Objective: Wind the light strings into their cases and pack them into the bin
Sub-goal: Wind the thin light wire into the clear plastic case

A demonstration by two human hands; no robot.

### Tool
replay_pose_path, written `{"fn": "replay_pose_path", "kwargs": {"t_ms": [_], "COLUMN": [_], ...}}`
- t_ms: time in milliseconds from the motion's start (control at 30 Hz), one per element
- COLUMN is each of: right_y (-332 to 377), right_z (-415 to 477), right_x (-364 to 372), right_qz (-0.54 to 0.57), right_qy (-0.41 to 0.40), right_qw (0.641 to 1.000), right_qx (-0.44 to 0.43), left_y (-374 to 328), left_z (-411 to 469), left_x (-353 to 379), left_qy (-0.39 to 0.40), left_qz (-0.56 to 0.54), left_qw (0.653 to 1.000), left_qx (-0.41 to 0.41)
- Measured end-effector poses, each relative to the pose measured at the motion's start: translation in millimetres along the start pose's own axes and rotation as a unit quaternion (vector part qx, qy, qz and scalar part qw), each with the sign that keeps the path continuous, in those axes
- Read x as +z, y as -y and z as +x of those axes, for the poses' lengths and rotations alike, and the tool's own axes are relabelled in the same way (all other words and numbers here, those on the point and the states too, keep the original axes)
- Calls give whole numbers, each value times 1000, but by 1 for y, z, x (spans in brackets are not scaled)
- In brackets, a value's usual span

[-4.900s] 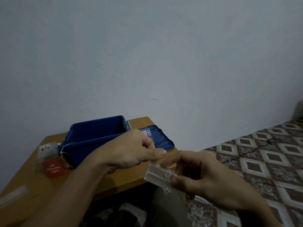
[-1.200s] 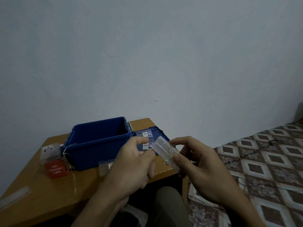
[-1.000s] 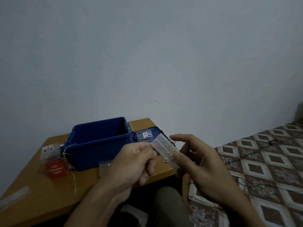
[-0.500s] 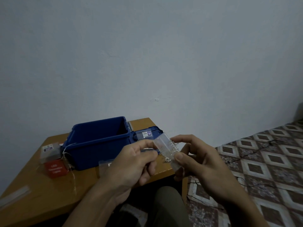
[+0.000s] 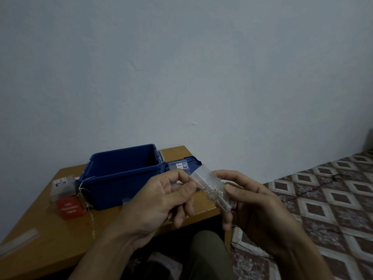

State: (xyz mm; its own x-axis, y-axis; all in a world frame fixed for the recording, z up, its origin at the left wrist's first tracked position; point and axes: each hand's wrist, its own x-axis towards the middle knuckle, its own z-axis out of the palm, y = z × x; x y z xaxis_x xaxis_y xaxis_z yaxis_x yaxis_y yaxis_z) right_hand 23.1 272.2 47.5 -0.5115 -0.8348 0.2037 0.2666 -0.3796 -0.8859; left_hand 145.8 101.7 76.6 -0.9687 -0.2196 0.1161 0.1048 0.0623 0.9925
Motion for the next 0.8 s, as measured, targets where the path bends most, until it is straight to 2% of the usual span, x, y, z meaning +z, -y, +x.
{"fn": "replay_pose_path", "kwargs": {"t_ms": [333, 433, 500, 567, 667, 733, 800], "right_y": [-17, -23, -24, -26, -28, -29, -28], "right_z": [9, 11, 12, 12, 13, 14, 14], "right_x": [7, 16, 23, 29, 32, 29, 30], "right_qz": [186, 217, 214, 176, 29, -47, -94], "right_qy": [102, 137, 121, 65, -16, -78, -96], "right_qw": [973, 959, 961, 974, 996, 994, 991], "right_qx": [86, 121, 131, 125, 87, 52, 15], "left_y": [4, 4, 3, 2, 3, 5, 8], "left_z": [-2, 0, 1, 0, -1, -2, -2], "left_x": [4, 2, 0, -3, -5, -6, -7], "left_qy": [48, 25, 2, -28, -70, -99, -129], "left_qz": [-137, -130, -102, -58, -9, 5, 13], "left_qw": [989, 991, 995, 998, 997, 995, 992], "left_qx": [-10, 2, 11, 12, 8, 9, 4]}}
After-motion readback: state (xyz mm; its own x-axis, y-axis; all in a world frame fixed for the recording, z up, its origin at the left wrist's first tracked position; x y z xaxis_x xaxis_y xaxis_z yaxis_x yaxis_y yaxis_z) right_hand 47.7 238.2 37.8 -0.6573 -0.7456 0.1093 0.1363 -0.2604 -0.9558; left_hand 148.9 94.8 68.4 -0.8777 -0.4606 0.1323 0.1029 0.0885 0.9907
